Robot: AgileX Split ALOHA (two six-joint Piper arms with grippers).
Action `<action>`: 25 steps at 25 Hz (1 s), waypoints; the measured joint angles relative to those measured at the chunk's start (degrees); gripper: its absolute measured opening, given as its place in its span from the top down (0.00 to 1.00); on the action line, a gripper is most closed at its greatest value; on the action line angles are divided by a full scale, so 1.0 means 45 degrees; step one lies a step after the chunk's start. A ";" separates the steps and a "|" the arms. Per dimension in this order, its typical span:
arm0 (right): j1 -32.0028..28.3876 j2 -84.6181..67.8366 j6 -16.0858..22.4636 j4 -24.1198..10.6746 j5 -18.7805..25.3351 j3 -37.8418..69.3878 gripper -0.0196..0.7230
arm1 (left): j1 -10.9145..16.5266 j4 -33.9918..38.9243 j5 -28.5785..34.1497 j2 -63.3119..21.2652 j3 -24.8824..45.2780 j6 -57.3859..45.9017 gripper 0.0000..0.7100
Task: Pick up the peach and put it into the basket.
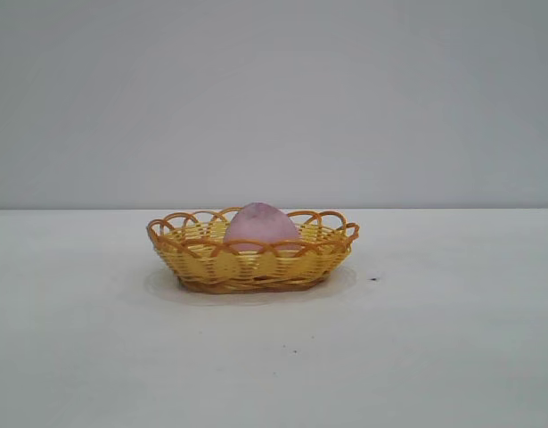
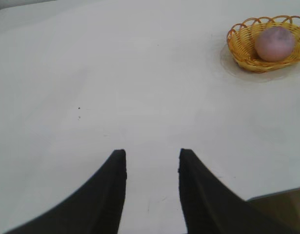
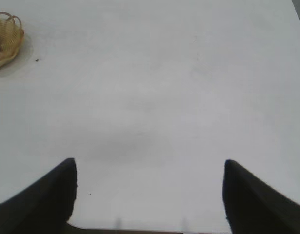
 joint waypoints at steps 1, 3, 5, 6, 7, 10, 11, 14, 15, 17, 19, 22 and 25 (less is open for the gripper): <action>0.0000 -0.0196 0.0000 0.0000 0.0000 0.0000 0.26 | 0.0000 0.0000 0.0000 0.0000 0.0000 0.0000 0.62; 0.0000 -0.0679 0.0000 0.0000 0.0000 0.0000 0.26 | 0.0000 0.0000 0.0000 0.0000 0.0000 0.0000 0.62; 0.0085 -0.1363 0.0000 0.0000 0.0000 0.0000 0.26 | 0.0000 0.0000 0.0000 0.0000 0.0000 0.0000 0.62; 0.0180 -0.1673 0.0000 0.0000 0.0000 0.0000 0.26 | 0.0000 0.0000 0.0000 0.0000 0.0000 0.0000 0.62; 0.0288 -0.1948 0.0020 0.0000 0.0000 0.0000 0.26 | 0.0000 0.0000 0.0000 0.0000 0.0000 0.0000 0.62; 0.0463 -0.2109 0.0020 0.0000 0.0028 0.0000 0.26 | 0.0000 -0.0028 0.0020 -0.0008 0.0000 0.0000 0.62; 0.0540 -0.2109 0.0020 0.0000 0.0028 0.0000 0.26 | 0.0000 -0.0028 0.0020 -0.0008 0.0000 0.0000 0.62; 0.0974 -0.2109 0.0020 0.0000 0.0028 0.0000 0.26 | 0.0000 -0.0028 0.0020 -0.0008 0.0000 0.0000 0.62; 0.1098 -0.2109 0.0020 0.0000 0.0028 0.0000 0.26 | 0.0000 -0.0028 0.0020 -0.0008 0.0000 0.0000 0.62; 0.1163 -0.2109 0.0020 0.0000 0.0028 0.0000 0.26 | 0.0000 -0.0028 0.0020 -0.0008 0.0000 0.0000 0.62; 0.1163 -0.2109 0.0020 0.0000 0.0028 0.0000 0.26 | 0.0000 -0.0028 0.0020 -0.0008 0.0000 0.0000 0.62; 0.1163 -0.2109 0.0020 0.0000 0.0028 0.0000 0.26 | 0.0000 -0.0028 0.0020 -0.0008 0.0000 0.0000 0.62; 0.1163 -0.2109 0.0020 0.0000 0.0028 0.0000 0.26 | 0.0000 -0.0028 0.0020 -0.0008 0.0000 0.0000 0.62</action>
